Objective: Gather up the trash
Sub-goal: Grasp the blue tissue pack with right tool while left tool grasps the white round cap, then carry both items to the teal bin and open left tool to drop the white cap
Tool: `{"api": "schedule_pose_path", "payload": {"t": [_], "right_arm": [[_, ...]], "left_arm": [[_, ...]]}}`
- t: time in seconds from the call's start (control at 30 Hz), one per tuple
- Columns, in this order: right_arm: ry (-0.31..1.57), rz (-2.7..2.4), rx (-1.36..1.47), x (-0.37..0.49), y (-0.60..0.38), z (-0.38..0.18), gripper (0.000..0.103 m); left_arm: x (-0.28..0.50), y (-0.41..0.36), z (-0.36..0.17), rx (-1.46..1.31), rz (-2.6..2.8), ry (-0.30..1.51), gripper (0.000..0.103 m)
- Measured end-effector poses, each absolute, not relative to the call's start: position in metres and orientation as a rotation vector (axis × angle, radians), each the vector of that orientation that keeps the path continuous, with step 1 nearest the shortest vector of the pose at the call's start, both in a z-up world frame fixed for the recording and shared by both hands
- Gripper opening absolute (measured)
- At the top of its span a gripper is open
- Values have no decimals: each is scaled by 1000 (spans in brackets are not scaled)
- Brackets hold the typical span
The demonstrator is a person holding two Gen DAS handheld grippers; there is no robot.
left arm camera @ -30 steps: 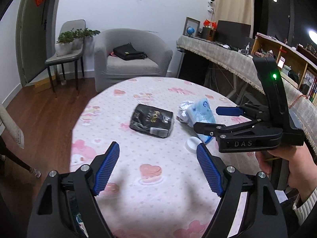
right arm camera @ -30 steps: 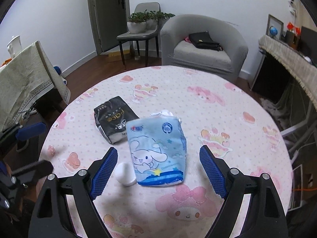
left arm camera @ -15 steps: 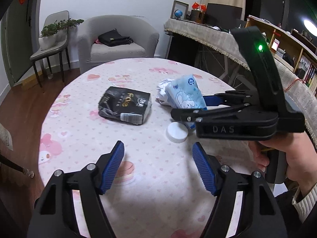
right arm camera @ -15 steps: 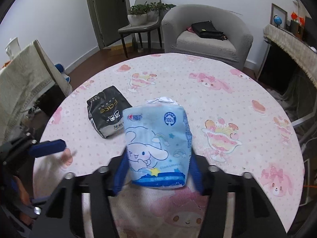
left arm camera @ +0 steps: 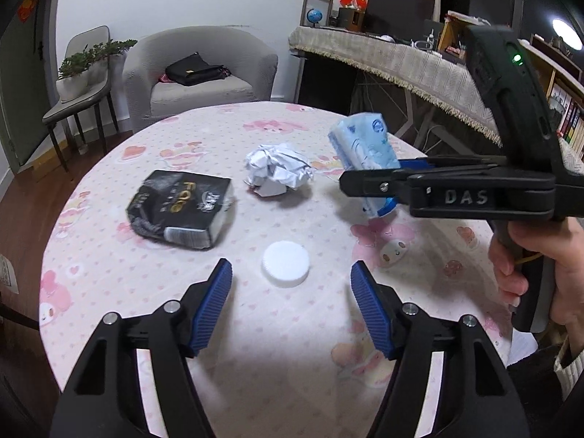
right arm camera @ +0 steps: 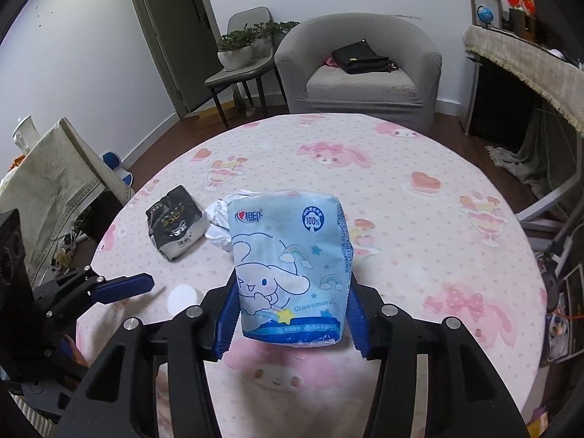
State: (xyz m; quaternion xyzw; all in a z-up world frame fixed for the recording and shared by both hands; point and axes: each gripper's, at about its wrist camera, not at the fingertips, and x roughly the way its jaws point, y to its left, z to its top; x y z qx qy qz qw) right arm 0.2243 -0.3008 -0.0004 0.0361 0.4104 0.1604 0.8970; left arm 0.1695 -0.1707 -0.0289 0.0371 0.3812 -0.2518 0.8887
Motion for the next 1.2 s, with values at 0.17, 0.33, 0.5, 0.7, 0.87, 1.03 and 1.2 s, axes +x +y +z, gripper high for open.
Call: {"api": "schedule_pose_path", "payload": {"t": [0.17,0.33,0.5,0.7,0.87,1.03,1.2], "right_arm": [[844,337,107,223,-313,1,52],[845,338,107,222,-316,1,52],[842,348,107,221,-315,1,52],[836,374,103,220,-306,7,52],[819,398,102,218,-293,13,52],[803,435,78,217,-266,21,52],[796,467,57,219,-238,25,52]], "left_arm": [[184,-175,-33,74,-494,857,61],[194,-182,-33,95,-465,876,55],[192,-186,-34,161,-428,867,38],[189,-177,-35,140,-455,852,32],[184,-165,-32,89,-470,863,32],[179,-142,-27,27,-472,852,32],[174,-118,-21,-1,-438,838,32]]}}
